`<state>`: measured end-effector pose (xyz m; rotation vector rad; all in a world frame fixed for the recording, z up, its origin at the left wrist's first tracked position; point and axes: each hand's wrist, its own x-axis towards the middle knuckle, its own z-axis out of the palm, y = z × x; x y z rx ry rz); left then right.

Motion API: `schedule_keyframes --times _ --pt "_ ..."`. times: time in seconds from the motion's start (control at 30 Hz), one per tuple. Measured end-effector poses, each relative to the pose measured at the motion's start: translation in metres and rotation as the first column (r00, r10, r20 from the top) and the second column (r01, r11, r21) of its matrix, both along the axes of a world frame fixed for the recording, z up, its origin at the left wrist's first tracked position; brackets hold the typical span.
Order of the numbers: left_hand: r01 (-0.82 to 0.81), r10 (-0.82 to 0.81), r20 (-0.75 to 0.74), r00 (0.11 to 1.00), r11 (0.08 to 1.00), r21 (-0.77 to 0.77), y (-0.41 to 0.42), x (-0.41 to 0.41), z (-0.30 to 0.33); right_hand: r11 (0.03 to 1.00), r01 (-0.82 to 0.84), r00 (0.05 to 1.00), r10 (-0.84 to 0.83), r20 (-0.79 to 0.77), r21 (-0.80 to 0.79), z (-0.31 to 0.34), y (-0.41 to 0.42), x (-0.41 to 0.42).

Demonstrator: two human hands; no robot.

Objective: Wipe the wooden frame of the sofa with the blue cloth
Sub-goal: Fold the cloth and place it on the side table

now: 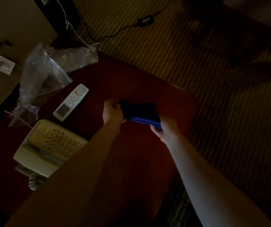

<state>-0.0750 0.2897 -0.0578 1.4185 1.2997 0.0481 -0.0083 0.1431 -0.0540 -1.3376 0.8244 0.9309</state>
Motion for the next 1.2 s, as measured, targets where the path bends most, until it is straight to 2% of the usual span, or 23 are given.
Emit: schedule_keyframes --times 0.1,0.2,0.3,0.4,0.47,0.57,0.67,0.77,0.83,0.9,0.97,1.0,1.07,1.2 --pt "0.046 -0.053 0.098 0.994 0.997 0.067 -0.004 0.031 0.020 0.998 0.050 0.989 -0.043 0.144 -0.047 0.024 -0.001 0.033" --pt "0.115 -0.133 0.174 0.976 0.987 0.109 -0.013 0.059 0.033 0.990 0.138 0.929 -0.118 0.350 -0.034 0.040 -0.005 0.063" --pt "0.215 -0.234 0.197 0.952 0.970 0.113 -0.021 0.075 0.036 0.992 0.087 0.857 -0.027 0.514 -0.093 0.041 -0.023 0.074" --pt "0.314 -0.323 0.197 0.926 0.946 0.078 -0.031 0.074 0.026 0.975 0.054 0.804 0.085 0.588 -0.215 0.021 -0.047 0.063" --pt "0.406 -0.414 0.127 0.901 0.910 0.089 -0.037 0.065 0.012 0.965 0.061 0.833 0.092 0.546 -0.256 -0.002 -0.064 0.047" --pt "0.547 -0.545 -0.057 0.836 0.836 0.031 -0.047 0.045 -0.013 0.956 0.020 0.920 0.097 0.379 -0.294 -0.036 -0.083 0.013" --pt "0.537 -0.535 -0.175 0.826 0.843 -0.043 -0.054 0.030 -0.031 0.947 -0.029 0.958 0.118 0.263 -0.319 -0.059 -0.096 -0.011" --pt "0.556 -0.541 -0.225 0.811 0.831 0.008 -0.056 0.031 -0.035 0.936 -0.093 0.953 0.183 0.243 -0.341 -0.065 -0.100 -0.016" --pt "0.606 -0.548 -0.328 0.769 0.789 0.104 -0.059 0.036 -0.034 0.878 -0.167 0.891 0.329 0.312 -0.449 -0.064 -0.101 -0.010" --pt "0.694 -0.537 -0.471 0.700 0.667 0.271 -0.065 0.042 -0.031 0.789 -0.194 0.797 0.473 0.375 -0.583 -0.058 -0.100 0.001" --pt "0.804 -0.584 -0.553 0.594 0.429 0.411 -0.073 0.047 -0.029 0.774 -0.184 0.746 0.511 0.426 -0.606 -0.053 -0.097 0.016" --pt "0.849 -0.633 -0.572 0.522 0.318 0.423 -0.077 0.050 -0.031 0.788 -0.186 0.741 0.504 0.443 -0.586 -0.052 -0.094 0.024" --pt "0.918 -0.708 -0.601 0.372 0.186 0.349 -0.085 0.056 -0.037 0.827 -0.201 0.757 0.471 0.452 -0.526 -0.052 -0.085 0.042" --pt "0.985 -0.766 -0.622 0.165 0.098 0.140 -0.096 0.059 -0.054 0.824 -0.288 0.792 0.491 0.362 -0.488 -0.055 -0.068 0.076"
